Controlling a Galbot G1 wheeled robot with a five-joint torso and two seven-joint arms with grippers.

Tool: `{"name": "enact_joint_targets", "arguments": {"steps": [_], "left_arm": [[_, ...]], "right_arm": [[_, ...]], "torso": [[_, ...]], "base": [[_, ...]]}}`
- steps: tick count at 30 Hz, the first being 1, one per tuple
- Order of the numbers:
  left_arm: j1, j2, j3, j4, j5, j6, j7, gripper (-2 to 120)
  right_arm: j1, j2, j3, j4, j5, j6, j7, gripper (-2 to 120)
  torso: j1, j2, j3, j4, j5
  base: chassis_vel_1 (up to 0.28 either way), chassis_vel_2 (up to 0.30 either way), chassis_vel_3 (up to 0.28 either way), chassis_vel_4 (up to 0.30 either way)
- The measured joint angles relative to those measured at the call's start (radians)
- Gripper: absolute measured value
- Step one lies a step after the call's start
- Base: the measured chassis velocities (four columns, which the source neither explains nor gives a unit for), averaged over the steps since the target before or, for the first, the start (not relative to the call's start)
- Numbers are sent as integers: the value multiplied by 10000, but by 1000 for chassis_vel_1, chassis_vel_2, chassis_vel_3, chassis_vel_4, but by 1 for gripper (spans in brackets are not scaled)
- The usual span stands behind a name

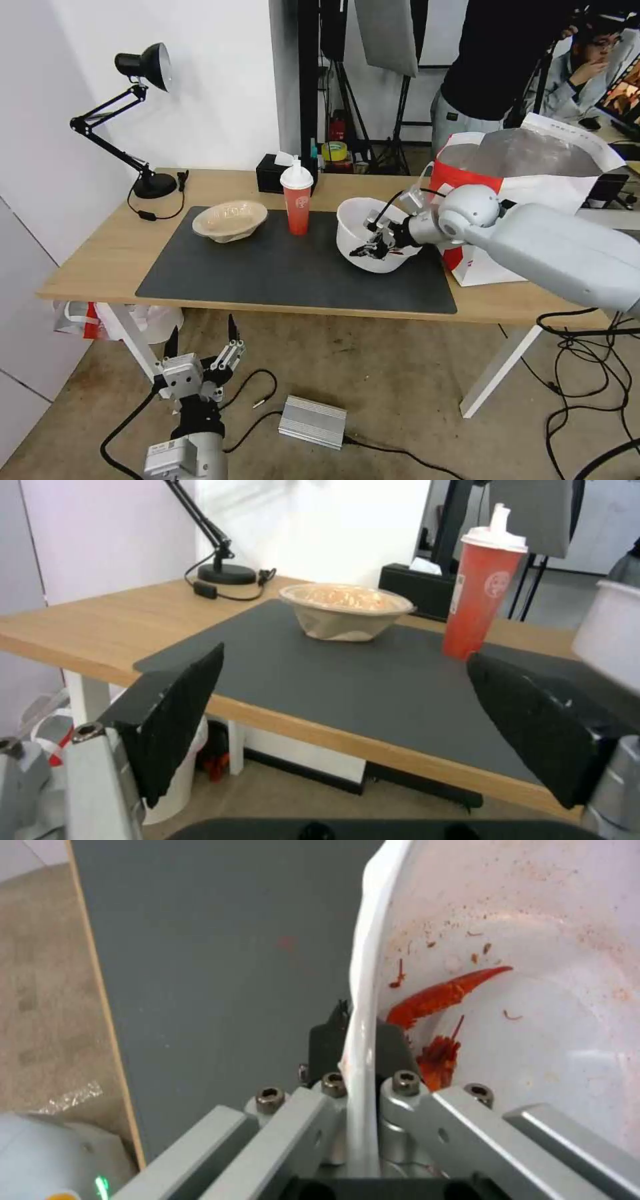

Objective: Pick up the trash from the table and place it into the takeout bag.

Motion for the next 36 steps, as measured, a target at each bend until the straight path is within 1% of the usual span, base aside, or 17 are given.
{"name": "enact_joint_targets", "arguments": {"steps": [16, 22, 36], "left_arm": [[-48, 5, 35, 75, 43, -36, -35, 95], [-53, -13, 65, 90, 37, -85, -36, 96], [-3, -142, 120, 81, 44, -43, -44, 95]], "right_arm": [[560, -106, 258, 59, 294, 58, -154, 0], [809, -9, 364, 11, 442, 59, -216, 0], [1423, 215, 461, -163, 651, 88, -390, 0]], "torso": [[0, 0, 0, 0, -2], [0, 0, -1, 1, -1], [0, 0, -1, 0, 0]], "base": [[0, 0, 0, 0], [0, 0, 0, 0], [0, 0, 0, 0]]}}
